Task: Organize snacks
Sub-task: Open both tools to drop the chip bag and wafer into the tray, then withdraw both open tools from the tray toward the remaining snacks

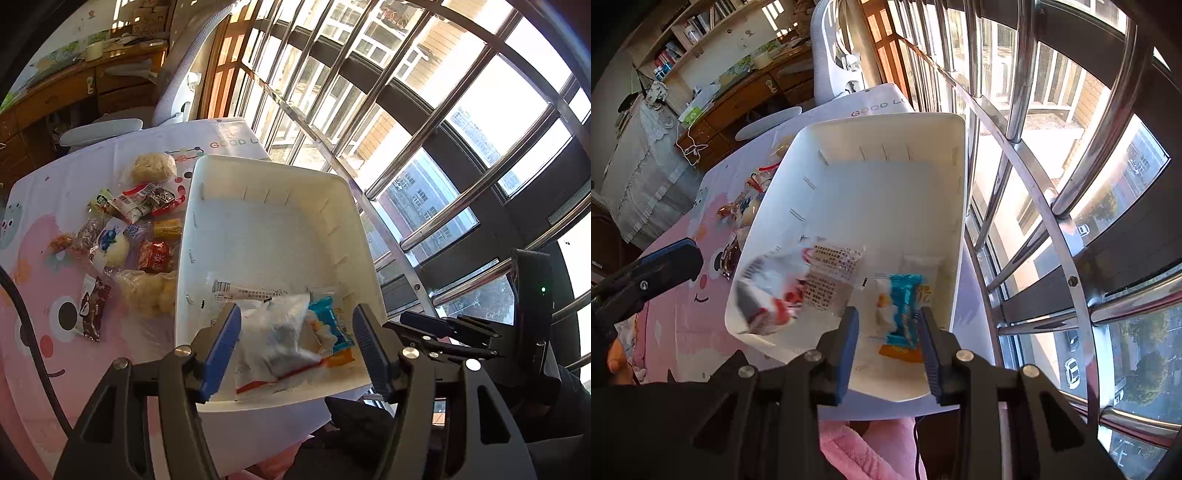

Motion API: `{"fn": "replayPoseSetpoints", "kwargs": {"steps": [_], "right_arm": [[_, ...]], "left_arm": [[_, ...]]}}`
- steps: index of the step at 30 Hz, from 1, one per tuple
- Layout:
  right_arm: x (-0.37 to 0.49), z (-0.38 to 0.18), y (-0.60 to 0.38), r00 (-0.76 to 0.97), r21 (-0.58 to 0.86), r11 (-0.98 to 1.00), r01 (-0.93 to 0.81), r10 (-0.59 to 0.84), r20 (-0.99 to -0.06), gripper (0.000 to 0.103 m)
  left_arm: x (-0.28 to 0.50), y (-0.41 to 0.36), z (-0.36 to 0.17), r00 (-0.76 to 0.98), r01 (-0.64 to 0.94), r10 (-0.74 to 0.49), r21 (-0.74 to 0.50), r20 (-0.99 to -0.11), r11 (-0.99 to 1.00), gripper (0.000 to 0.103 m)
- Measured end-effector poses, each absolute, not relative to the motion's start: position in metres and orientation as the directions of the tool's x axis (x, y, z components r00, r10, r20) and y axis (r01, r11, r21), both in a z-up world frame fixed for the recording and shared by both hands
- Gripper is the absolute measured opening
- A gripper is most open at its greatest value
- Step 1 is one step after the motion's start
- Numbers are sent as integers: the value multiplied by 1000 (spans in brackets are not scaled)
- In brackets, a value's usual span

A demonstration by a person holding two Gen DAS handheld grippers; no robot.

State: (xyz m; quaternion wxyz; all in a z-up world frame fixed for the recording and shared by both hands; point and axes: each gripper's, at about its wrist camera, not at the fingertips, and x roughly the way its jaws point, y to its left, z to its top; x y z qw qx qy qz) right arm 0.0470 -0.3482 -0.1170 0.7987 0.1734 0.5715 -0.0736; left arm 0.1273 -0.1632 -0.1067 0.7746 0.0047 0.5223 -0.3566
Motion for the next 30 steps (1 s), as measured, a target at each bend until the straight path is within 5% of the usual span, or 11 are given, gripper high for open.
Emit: {"fn": "replayPoseSetpoints", "kwargs": {"steps": [30], "right_arm": [[45,-126,-238,304,233,909,345,126,-944,36]], "left_arm": [[117,-26,-118,163,514,-487,-347,-858,784,66]]}}
